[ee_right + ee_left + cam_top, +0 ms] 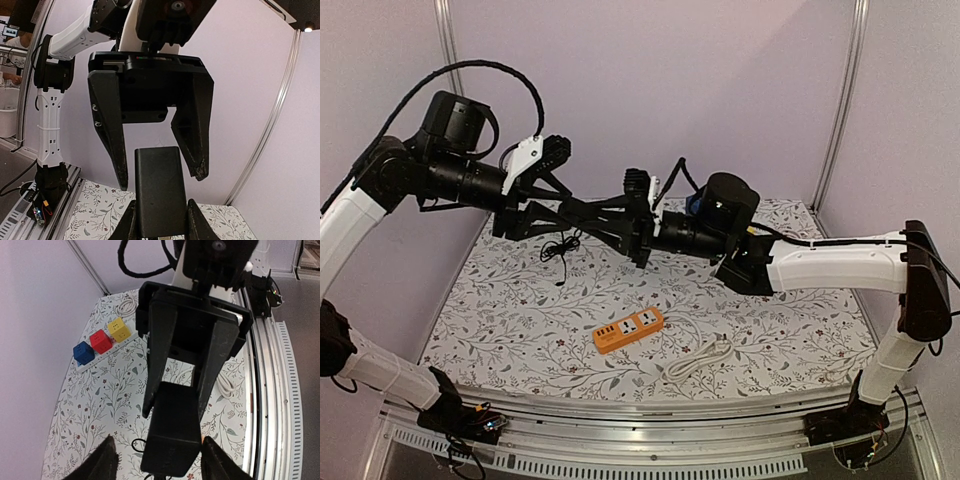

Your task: Insert the plug

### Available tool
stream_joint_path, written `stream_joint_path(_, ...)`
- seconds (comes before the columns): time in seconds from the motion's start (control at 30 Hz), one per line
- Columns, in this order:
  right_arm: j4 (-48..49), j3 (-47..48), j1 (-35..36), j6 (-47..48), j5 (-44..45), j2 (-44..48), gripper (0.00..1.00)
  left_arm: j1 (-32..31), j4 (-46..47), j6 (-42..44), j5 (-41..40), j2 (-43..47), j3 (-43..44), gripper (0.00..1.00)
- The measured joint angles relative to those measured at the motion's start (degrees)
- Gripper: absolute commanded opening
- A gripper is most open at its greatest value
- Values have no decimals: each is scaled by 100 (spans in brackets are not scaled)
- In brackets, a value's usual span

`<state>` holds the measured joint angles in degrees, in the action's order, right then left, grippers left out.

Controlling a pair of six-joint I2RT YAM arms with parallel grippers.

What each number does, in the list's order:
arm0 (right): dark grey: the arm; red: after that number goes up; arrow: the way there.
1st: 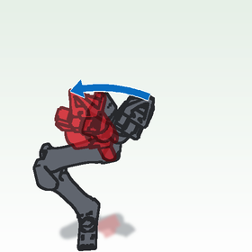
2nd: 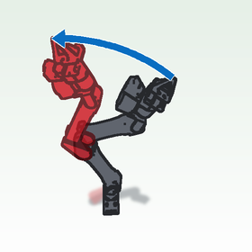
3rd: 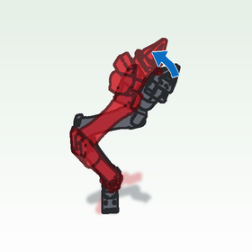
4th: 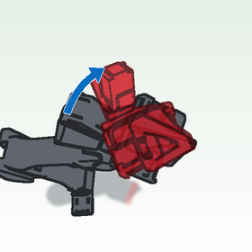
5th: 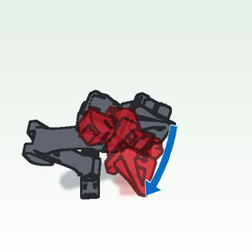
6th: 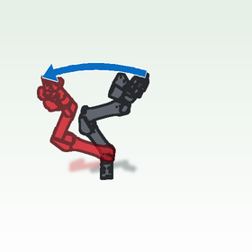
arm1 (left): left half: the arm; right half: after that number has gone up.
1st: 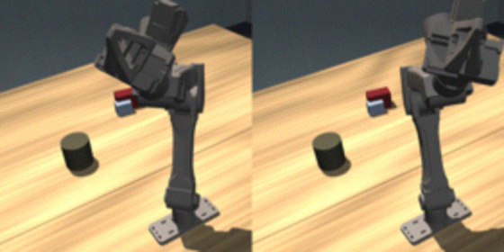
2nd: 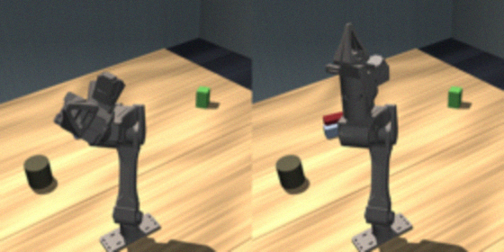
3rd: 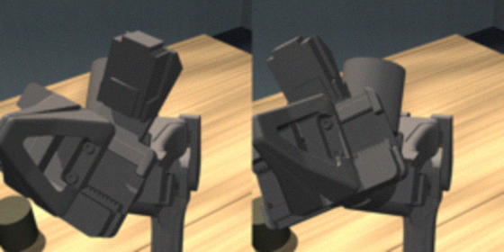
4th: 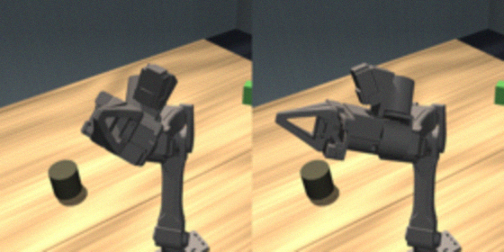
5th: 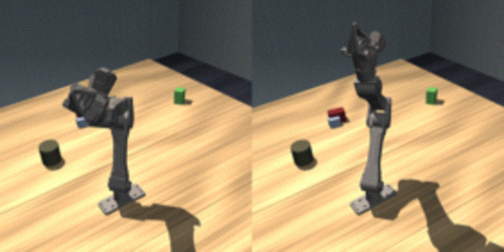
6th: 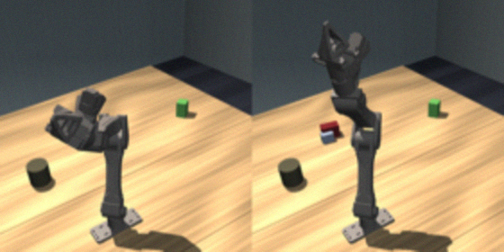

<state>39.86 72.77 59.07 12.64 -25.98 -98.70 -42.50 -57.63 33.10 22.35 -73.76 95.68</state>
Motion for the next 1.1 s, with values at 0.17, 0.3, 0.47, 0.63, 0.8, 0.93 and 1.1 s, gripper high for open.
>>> stream_joint_path(0.17, 2, -15, -2, -31, -11, 0, 0, -52, -13, 11, 42, -4, 17, 4)
stream_joint_path(0.3, -11, -24, -35, -260, -149, 0, 0, -155, -20, 254, -129, -2, 17, 0)
stream_joint_path(0.47, -33, -63, -57, -284, -166, 0, 56, -275, -59, 175, -385, -15, 17, 0)
stream_joint_path(0.63, -39, -323, -122, -275, 166, 31, 99, -315, -164, -350, -931, -302, 61, 0)
stream_joint_path(0.8, -240, -1231, -450, -507, 651, 518, 99, -315, -715, -887, -1397, -1051, 232, 0)
stream_joint_path(0.93, -614, -1904, -822, -686, 1370, 1167, 99, -317, -1143, -1285, -1445, -1799, 256, 0)
stream_joint_path(1.1, -1150, -2575, -960, -612, 2271, 1993, 99, -382, -1311, -1696, -1416, -2380, -111, 0)
